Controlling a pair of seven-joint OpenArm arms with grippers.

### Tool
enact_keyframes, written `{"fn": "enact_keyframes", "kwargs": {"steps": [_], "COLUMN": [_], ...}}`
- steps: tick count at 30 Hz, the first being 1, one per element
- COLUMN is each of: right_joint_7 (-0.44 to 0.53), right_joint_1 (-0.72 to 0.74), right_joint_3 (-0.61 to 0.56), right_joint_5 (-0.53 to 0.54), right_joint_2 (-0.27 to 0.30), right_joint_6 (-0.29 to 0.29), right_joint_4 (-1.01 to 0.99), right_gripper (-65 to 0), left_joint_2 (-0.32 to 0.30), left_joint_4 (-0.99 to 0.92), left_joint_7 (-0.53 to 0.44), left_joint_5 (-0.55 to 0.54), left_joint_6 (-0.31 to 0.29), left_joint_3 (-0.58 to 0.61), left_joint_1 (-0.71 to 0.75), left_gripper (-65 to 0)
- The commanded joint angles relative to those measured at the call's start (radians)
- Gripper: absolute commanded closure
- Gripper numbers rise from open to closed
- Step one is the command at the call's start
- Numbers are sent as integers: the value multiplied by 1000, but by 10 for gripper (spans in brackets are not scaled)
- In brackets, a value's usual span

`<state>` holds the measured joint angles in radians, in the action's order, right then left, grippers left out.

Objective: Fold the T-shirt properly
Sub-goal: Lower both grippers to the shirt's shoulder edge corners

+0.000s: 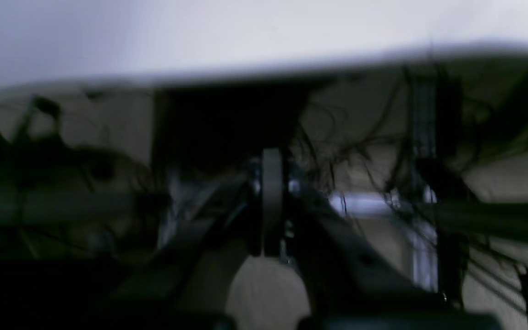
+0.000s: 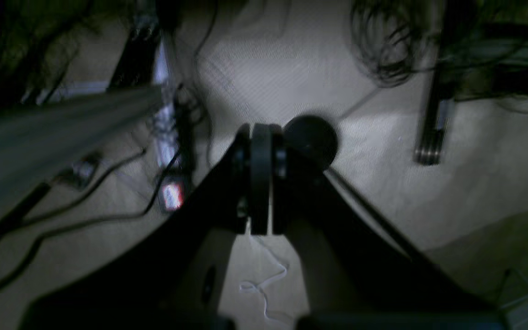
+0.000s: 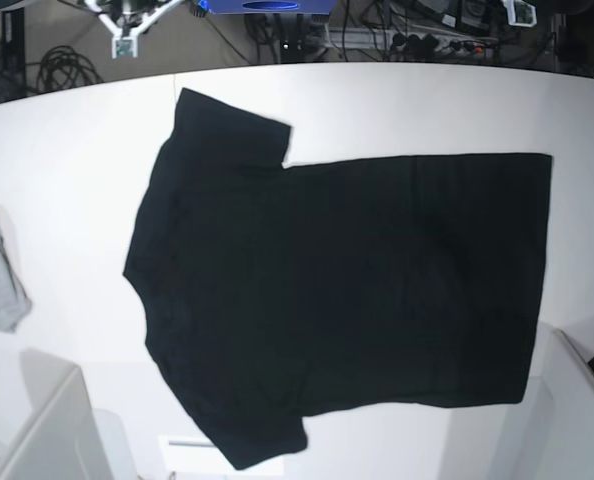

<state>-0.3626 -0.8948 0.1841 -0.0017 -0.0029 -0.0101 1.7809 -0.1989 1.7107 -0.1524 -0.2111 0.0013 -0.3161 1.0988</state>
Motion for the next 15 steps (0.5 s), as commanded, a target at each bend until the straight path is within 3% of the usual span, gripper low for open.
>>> {"fn": "enact_keyframes", "kwargs": {"steps": [1, 6, 11, 15], "right_joint_7": [17, 17, 17, 17], "right_joint_1": [-7, 53, 111, 145], "right_joint_3": [12, 48, -5, -85], "right_joint_5": [4, 4, 4, 4], "right_joint_2": [-18, -79, -104, -102], "right_joint_6": [2, 3, 3, 3], "right_joint_4": [41, 156, 196, 199], "right_gripper": [0, 0, 0, 0], "left_joint_2": [-4, -4, -4, -6], "left_joint_4": [51, 165, 216, 213], "left_joint_7": [-31, -31, -22, 0], "left_joint_5": [-1, -3, -7, -166], "left_joint_6": [6, 6, 6, 4], "left_joint_3": [-16, -38, -33, -41], "left_joint_1": [24, 20, -15, -55], "left_gripper": [0, 0, 0, 0]}}
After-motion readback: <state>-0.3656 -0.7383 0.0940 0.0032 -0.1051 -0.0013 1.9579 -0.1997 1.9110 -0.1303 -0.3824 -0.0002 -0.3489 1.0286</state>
